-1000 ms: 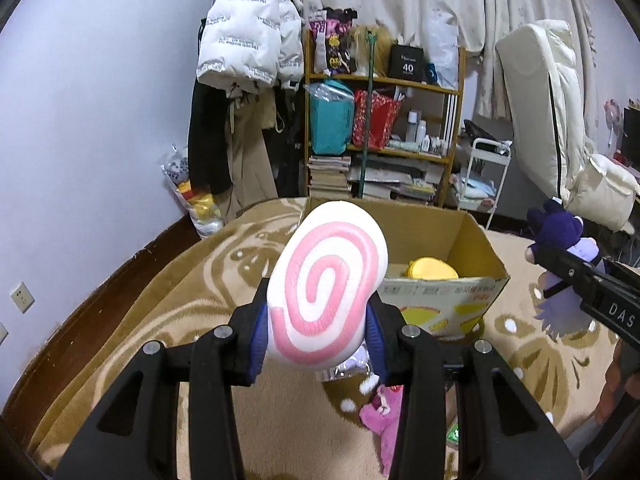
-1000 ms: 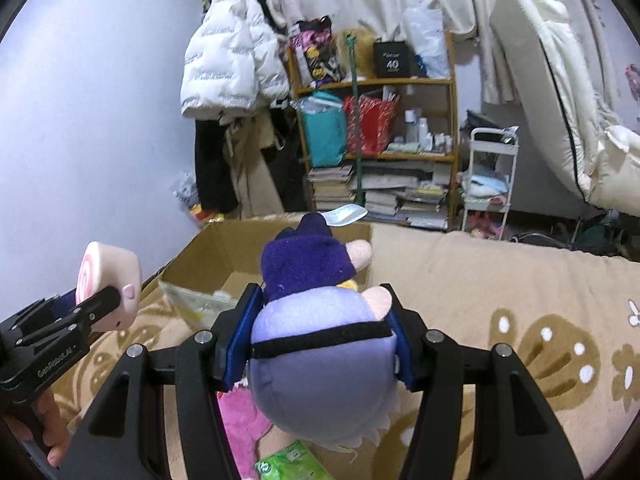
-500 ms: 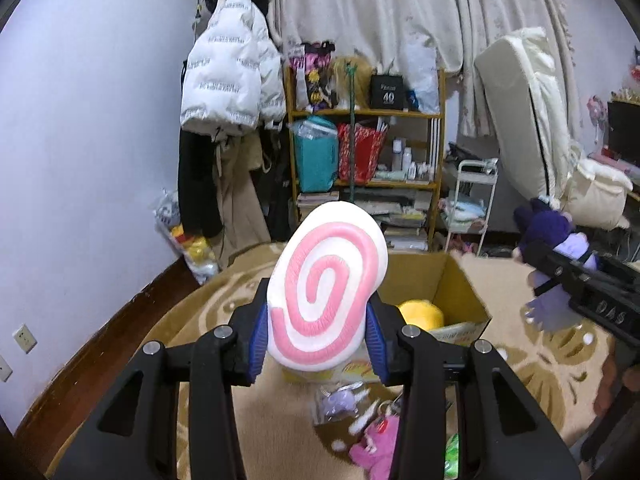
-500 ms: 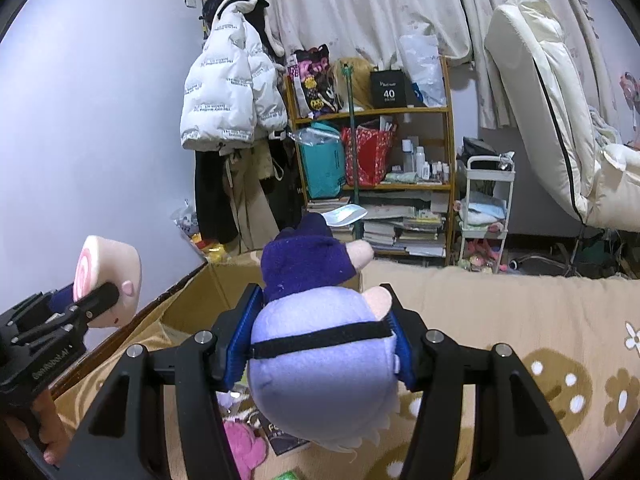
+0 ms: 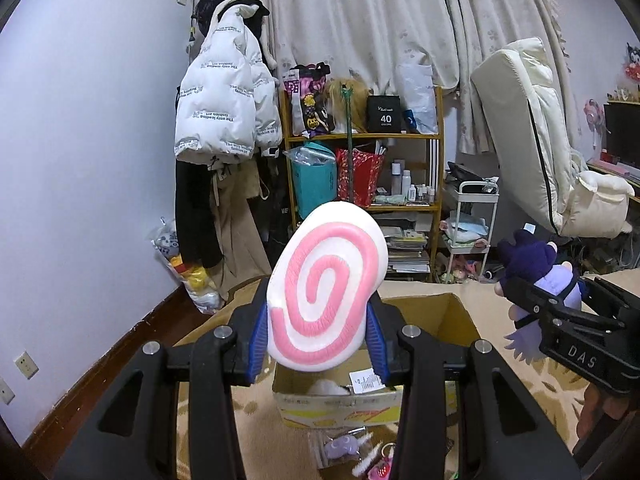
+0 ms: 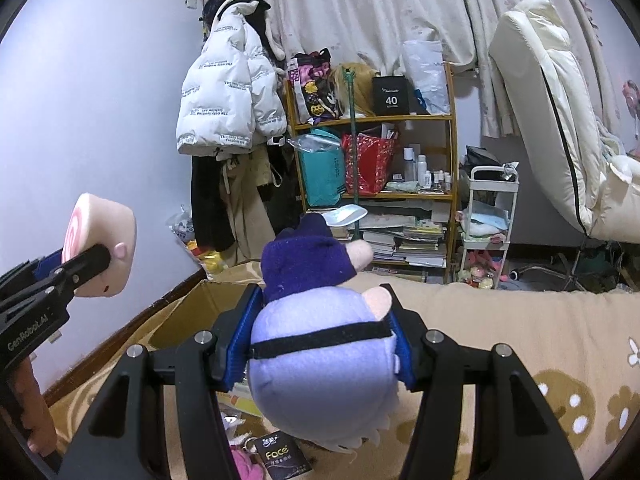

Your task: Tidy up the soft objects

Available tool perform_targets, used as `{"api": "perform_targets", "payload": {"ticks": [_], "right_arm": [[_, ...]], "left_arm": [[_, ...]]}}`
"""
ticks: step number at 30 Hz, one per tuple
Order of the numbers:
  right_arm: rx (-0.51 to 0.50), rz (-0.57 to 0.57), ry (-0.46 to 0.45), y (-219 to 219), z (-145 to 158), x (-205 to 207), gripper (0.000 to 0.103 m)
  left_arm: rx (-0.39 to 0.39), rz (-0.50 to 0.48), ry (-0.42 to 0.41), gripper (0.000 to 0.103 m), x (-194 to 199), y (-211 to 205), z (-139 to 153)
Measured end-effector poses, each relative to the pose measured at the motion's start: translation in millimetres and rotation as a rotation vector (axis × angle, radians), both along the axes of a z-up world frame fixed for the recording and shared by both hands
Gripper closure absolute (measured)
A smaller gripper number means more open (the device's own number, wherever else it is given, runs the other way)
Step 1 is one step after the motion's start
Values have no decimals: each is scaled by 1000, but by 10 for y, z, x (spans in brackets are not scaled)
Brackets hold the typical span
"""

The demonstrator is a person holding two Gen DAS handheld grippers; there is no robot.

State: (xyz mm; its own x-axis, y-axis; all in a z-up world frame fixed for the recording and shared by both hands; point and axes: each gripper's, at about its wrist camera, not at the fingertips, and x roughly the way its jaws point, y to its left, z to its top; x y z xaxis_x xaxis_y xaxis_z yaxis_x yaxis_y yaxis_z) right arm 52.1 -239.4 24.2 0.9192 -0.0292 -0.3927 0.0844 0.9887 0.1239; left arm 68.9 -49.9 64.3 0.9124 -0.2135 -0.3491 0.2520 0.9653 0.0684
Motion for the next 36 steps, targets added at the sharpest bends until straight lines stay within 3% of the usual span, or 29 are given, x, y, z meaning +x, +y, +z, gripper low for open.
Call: {"api": "perform_targets", "payload": {"ticks": [9,23,28,36], "right_arm": [[-1,18,10,1,-23,120,42],[34,32,90,-160,-315,405,42],[44,36,105,-202,-375,457,42],[85,63,135,-265,-525,555,42]], "left_arm": [[8,-6,29,63,194,-80,-131],[48,-12,116,62,496,-194,-472],[24,-16,172,62,604,-157,-619],[51,-6,190,62,699,-203,-755]]}}
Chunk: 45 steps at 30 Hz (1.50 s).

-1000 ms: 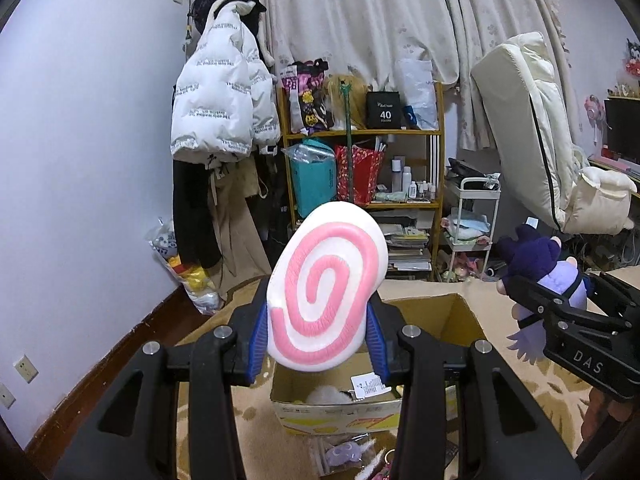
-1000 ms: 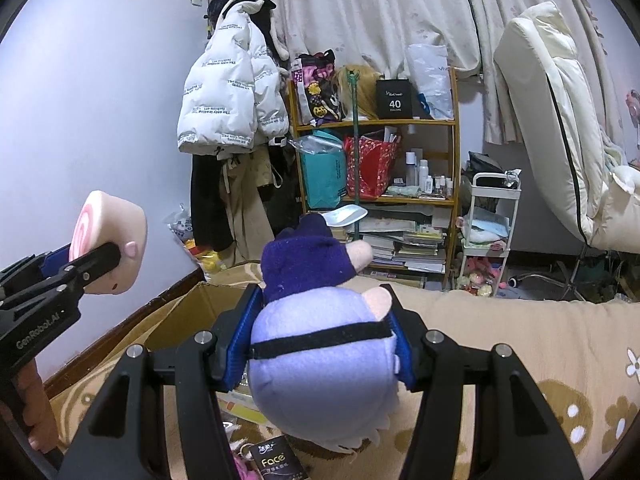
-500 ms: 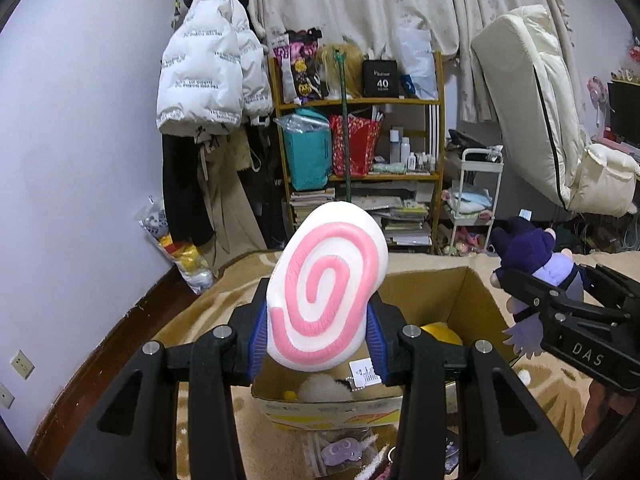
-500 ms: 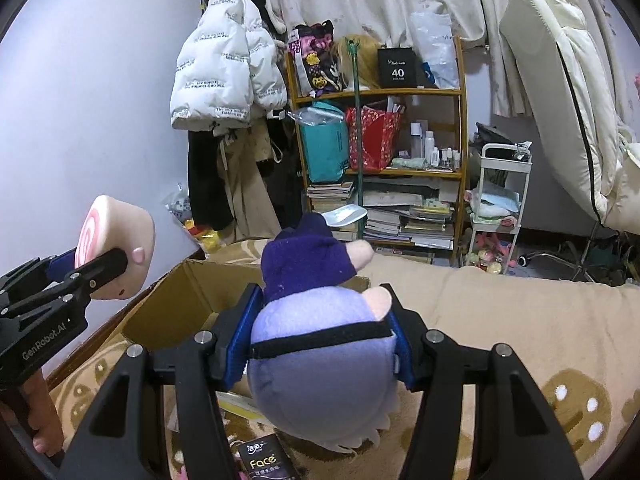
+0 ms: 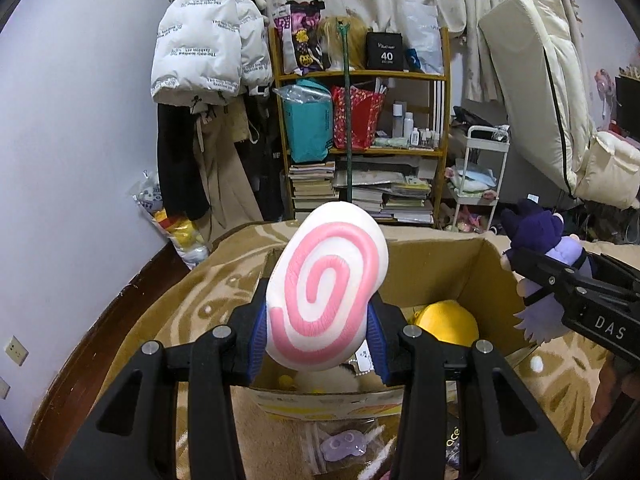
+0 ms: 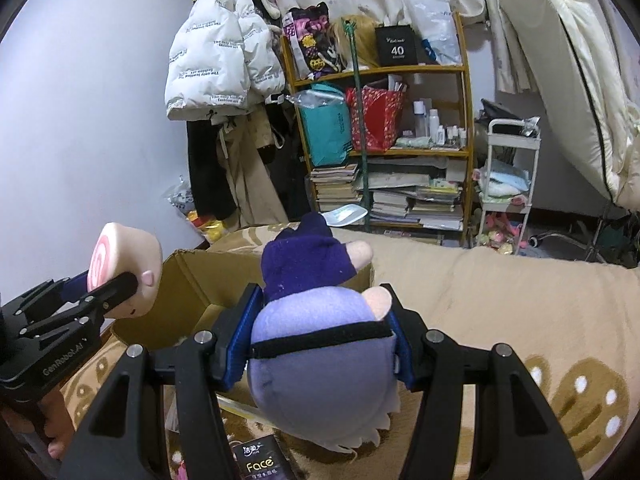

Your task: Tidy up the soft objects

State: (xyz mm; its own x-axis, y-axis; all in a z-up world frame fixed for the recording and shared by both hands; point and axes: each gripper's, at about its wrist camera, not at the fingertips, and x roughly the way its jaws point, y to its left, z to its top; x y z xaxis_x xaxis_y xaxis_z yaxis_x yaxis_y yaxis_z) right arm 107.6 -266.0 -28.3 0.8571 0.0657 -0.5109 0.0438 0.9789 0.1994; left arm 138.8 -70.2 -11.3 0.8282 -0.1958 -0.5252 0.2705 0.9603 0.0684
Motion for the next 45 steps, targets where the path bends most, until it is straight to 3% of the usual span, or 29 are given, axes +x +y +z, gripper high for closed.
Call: {"api": "perform_targets", "payload": {"ticks": [4,13,24,29,34,38,42,45], "right_arm": [[27,13,34,-13,-120,57,42],[-11,52,48,77,-165,78,40],[52,70,50,-14,-183,72,37],[48,76,30,1,-131,41,31],[51,63,15,17,-67,-18,19],[46,48,0,15,-1,-110,11],[33,28,-10,29,63,-211,1],[41,20,-12,28,101,-285,0]], "left_arm": [[-2,-1,37,62,55,2,-81],[-11,4,88,60,137,60,-191],[27,10,68,45,105,24,-185],[44,15,20,30,14,4,-122],[48,24,27,28,-29,29,-112],[44,27,22,17,-91,63,-62],[37,38,0,14,-200,115,21],[38,45,3,13,-263,155,50]]}}
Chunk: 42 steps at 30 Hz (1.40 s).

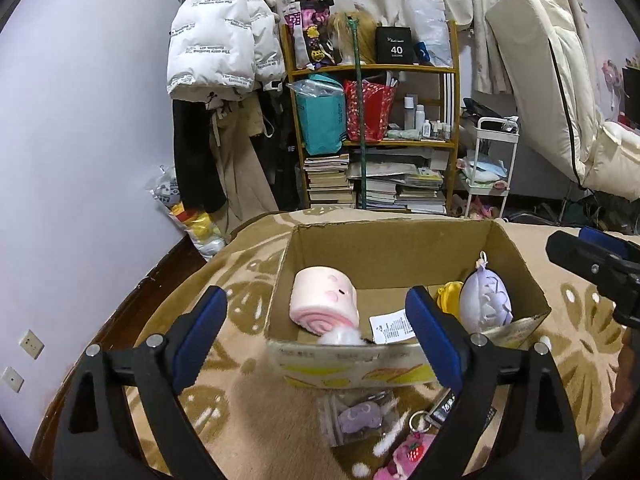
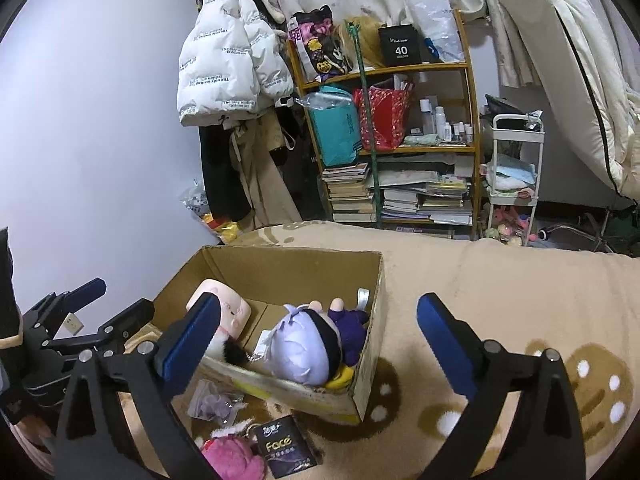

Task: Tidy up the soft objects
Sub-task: 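Open both tools to drop swirl plush and doll into the box, withdraw, then lower both open tools toward the pink bear and green tissue pack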

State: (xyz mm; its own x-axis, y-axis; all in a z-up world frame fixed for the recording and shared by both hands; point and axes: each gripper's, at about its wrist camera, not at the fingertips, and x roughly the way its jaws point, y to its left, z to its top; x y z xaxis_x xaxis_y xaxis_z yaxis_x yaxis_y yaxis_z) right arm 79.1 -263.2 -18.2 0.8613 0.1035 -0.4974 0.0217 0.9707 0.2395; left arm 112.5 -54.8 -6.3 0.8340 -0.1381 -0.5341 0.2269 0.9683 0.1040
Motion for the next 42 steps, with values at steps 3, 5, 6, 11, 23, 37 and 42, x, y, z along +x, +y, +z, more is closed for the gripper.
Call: {"api": "perform_targets", "payload": {"ticks": [3,5,6,11,23,37,42], "right_arm": [[-1,-8,3,16,33,-86,0],[-8,-8,5,34,52,-155,0],[-14,-7,5,50,64,-192,0],[-65,-14,-23,139,156,-383,0],[-157,28,-21,362,276,-721,0],[-162,61,34,537,276,-1088,0],[-174,76,56,592,254,-1131,0]], "left_arm": [[6,3,-1,12,-97,22,29],[11,6,-9,12,-158,34,54],[12,9,-21,12,-200,48,74],[24,14,-47,11,-354,77,180],[-4,23,-46,11,-661,178,435],[38,-19,69,11,-1015,222,371],[44,-27,101,11,-1087,260,306]]}}
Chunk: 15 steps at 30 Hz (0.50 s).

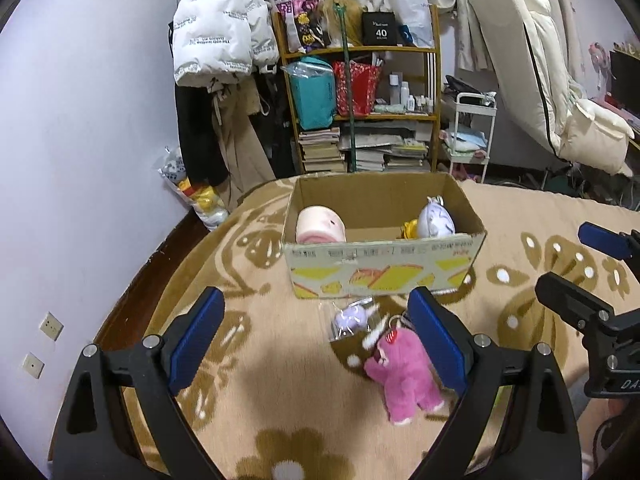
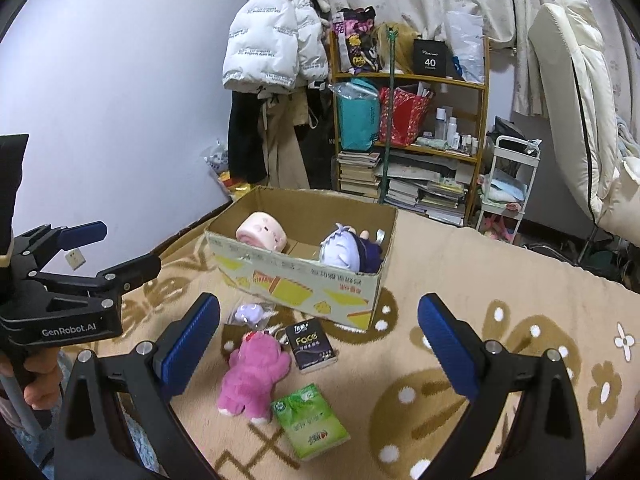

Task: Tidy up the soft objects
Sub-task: 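Lower both open tools toward the pink bear and green tissue pack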

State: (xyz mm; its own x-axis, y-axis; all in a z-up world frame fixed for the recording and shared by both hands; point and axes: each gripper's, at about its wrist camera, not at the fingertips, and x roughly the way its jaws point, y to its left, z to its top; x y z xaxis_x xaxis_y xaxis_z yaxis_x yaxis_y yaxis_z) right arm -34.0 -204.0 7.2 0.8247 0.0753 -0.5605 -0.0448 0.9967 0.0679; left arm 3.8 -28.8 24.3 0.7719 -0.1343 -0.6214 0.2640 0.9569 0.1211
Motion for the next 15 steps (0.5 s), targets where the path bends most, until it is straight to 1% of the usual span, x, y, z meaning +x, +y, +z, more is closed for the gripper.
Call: {"api": "perform_targets", "payload": {"ticks": [8,11,15], "right_arm": [[-29,5,44,42,-94,26,0],[-31,3,64,34,-143,55,0],[-24,2,100,10,-230,97,0]], "left_arm": [[-5,-5,33,11,24,27,-101],[-11,-8,51,11,59,17,-147],[1,-8,81,11,146,3,-237]]}}
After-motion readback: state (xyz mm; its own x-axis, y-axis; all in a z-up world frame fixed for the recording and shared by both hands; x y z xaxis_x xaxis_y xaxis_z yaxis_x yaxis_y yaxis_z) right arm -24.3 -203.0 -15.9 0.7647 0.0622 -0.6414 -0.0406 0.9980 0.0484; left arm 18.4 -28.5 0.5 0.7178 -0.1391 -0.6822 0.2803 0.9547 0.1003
